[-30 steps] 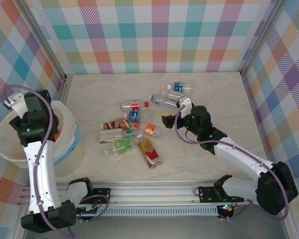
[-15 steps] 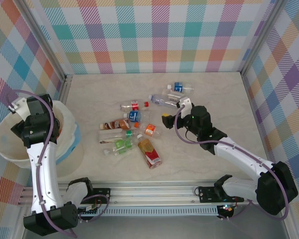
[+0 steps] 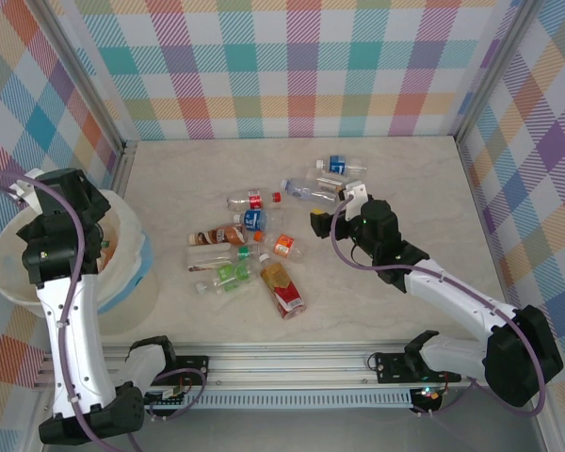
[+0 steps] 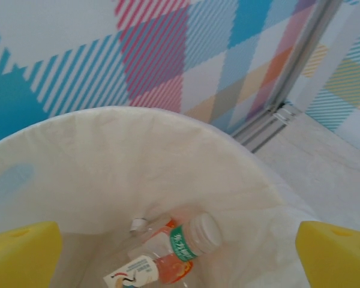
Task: Put the plastic bottles in the bin
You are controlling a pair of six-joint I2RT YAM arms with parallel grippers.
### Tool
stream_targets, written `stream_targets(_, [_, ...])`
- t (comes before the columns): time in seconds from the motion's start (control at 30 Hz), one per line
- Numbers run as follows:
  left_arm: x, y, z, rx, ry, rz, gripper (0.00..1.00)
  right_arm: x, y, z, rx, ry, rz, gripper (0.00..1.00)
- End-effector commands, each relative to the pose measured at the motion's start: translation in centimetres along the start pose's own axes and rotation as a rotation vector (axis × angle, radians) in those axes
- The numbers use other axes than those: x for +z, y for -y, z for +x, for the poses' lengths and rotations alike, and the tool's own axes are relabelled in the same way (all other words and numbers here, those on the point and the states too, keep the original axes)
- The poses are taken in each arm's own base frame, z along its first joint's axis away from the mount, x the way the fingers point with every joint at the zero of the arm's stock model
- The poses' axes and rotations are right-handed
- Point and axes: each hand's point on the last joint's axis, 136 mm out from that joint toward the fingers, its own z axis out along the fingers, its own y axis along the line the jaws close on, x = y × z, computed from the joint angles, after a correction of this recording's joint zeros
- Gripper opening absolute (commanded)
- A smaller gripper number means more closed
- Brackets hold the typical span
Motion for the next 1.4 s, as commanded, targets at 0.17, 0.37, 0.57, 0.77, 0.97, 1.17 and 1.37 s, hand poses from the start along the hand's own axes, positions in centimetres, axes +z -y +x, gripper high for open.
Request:
stream_targets(0.17, [-3.0, 7.4, 1.0, 0.180, -0.015, 0.182, 1.00, -0.1, 0.3, -2.2, 0.030, 0.056, 0.018, 1.00])
stream_targets(0.37, [-5.2, 16.4, 5.6, 0.321, -0.147, 0.500, 1.00, -0.1, 0.7, -1.8, 0.057, 0.044, 0.041, 1.00])
stream_targets(0.57, [-6.6, 21.7, 11.8, 0.340, -0.378, 0.732, 1.00, -0.3, 1.2, -1.4, 0.092, 0.029, 0.067, 1.00])
stream_targets(0.77, [-5.5, 22.1, 16.8, 0.348, -0.527, 0.699, 1.00, -0.5, 2.8, -0.6, 0.162, 0.006, 0.157, 1.00])
stream_targets(0.97, [-4.0, 20.9, 23.6, 0.202, -0.696, 0.575, 1.00, -0.8, 3.4, -0.3, 0.207, 0.015, 0.188, 1.00])
stream_targets(1.17, [-3.1, 18.6, 29.5, -0.063, -0.846, 0.417, 1.00, -0.6, 3.1, 0.1, 0.198, 0.000, 0.167, 1.00])
stream_targets(1.37, [-1.0, 15.8, 31.4, -0.155, -0.826, 0.227, 1.00, -0.1, 2.6, 0.6, 0.186, -0.019, 0.141, 1.00])
